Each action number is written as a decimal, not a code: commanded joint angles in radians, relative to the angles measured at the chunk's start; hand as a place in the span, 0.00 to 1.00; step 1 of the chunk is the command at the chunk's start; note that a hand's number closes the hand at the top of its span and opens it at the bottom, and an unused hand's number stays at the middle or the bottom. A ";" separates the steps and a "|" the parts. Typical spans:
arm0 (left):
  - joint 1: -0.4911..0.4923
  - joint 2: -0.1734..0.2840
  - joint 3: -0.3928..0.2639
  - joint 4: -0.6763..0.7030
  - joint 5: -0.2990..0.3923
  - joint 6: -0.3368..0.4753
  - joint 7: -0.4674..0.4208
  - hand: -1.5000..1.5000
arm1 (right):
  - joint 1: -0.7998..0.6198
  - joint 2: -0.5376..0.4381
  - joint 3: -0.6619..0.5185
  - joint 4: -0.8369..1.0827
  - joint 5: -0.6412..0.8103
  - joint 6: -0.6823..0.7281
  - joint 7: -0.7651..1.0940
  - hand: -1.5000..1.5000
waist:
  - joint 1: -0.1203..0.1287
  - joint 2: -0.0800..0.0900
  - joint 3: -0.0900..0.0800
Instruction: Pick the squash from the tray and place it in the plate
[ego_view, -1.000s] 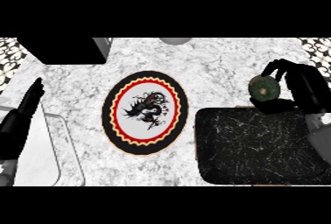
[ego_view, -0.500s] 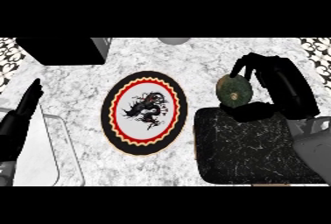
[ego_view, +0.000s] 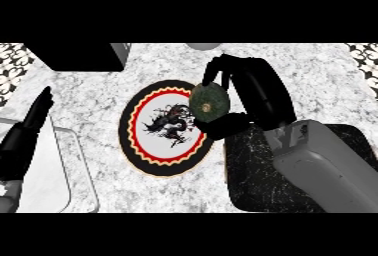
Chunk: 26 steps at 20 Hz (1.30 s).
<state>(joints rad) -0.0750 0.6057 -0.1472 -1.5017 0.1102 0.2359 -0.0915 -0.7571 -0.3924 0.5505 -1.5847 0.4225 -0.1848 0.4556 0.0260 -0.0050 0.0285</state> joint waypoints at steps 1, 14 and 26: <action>0.118 -0.075 -0.058 0.041 -0.037 0.036 -0.038 0.50 | -0.067 0.122 0.050 0.056 0.033 0.022 0.109 1.00 | 0.009 0.006 -0.031; 0.073 -0.074 -0.057 0.065 -0.029 0.013 -0.041 0.50 | -0.158 0.389 0.146 0.535 0.045 -0.030 0.021 1.00 | 0.042 0.022 -0.030; 0.053 -0.046 -0.037 0.040 -0.011 -0.015 -0.005 0.50 | -0.168 0.392 0.097 0.688 -0.167 -0.294 -0.058 0.00 | 0.038 0.016 -0.028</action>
<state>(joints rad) -0.1167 0.5921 -0.1615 -1.4910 0.1002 0.2196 -0.0943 -0.9314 -0.0031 0.6515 -0.9190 0.2918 -0.3982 0.4585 0.0666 0.0098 0.0318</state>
